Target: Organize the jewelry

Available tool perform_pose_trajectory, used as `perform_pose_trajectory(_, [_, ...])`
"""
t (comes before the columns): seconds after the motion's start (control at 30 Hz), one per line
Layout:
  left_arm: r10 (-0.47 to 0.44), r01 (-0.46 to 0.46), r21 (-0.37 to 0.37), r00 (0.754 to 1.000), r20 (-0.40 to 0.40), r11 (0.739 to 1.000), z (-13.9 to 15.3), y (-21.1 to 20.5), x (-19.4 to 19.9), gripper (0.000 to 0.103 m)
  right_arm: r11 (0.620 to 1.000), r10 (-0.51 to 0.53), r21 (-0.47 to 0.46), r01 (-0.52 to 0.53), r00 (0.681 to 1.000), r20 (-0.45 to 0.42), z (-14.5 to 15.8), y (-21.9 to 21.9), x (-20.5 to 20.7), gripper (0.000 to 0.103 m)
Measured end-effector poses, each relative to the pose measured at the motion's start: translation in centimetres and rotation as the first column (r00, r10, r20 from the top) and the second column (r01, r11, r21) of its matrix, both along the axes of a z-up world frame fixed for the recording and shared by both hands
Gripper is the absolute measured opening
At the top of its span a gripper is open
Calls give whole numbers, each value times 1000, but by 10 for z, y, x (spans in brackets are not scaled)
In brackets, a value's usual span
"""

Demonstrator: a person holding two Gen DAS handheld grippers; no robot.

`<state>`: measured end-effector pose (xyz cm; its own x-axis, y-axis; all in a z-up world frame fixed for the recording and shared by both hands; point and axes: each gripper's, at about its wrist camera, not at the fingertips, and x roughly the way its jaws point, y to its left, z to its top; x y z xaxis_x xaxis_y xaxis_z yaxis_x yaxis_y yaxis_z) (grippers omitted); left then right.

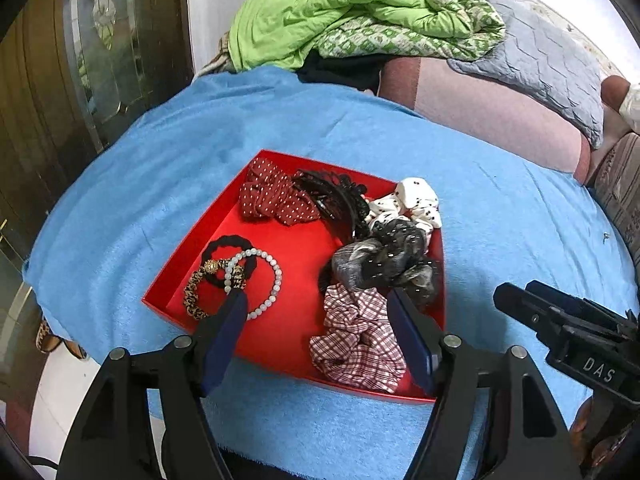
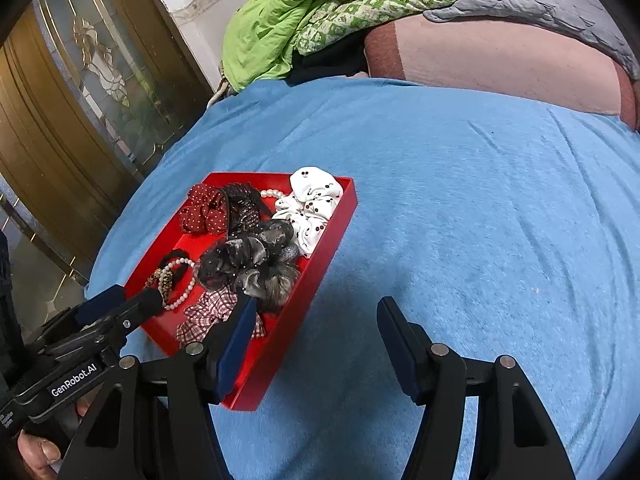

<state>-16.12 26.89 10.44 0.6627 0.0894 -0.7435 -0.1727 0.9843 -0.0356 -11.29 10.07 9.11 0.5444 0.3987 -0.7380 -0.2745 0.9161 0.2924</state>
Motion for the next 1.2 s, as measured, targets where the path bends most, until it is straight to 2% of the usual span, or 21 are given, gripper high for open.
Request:
perform_pose_trajectory(0.13, [1, -1, 14, 999, 32, 1000, 5, -8, -8, 75, 1000, -4, -22, 5, 1000, 29, 3, -1, -12, 69])
perform_pose_trajectory(0.23, [7, -9, 33, 998, 68, 999, 11, -13, -15, 81, 999, -9, -50, 12, 998, 61, 6, -2, -22, 72])
perform_pose_trajectory(0.43, [36, -53, 88, 981, 190, 995, 32, -18, -34, 91, 996, -13, -91, 24, 993, 116, 13, 0, -37, 73])
perform_pose_trajectory(0.57, [90, -133, 121, 948, 305, 984, 49, -17, -51, 99, 994, -12, -105, 28, 989, 149, 18, 2, -45, 74])
perform_pose_trajectory(0.77, [134, -221, 138, 875, 465, 965, 71, -11, -78, 103, 992, -4, -125, 27, 983, 181, 22, 9, -57, 77])
perform_pose_trajectory(0.87, [127, -231, 144, 850, 511, 962, 78, -11, -89, 103, 991, 1, -133, 25, 981, 194, 24, 12, -63, 77])
perform_pose_trajectory(0.93, [115, -225, 159, 851, 513, 961, 82, -11, -92, 103, 990, 4, -136, 24, 980, 201, 25, 13, -65, 77])
perform_pose_trajectory(1.2, [46, -158, 201, 882, 469, 967, 80, -24, -98, 103, 990, 7, -137, 22, 978, 209, 29, 15, -78, 80])
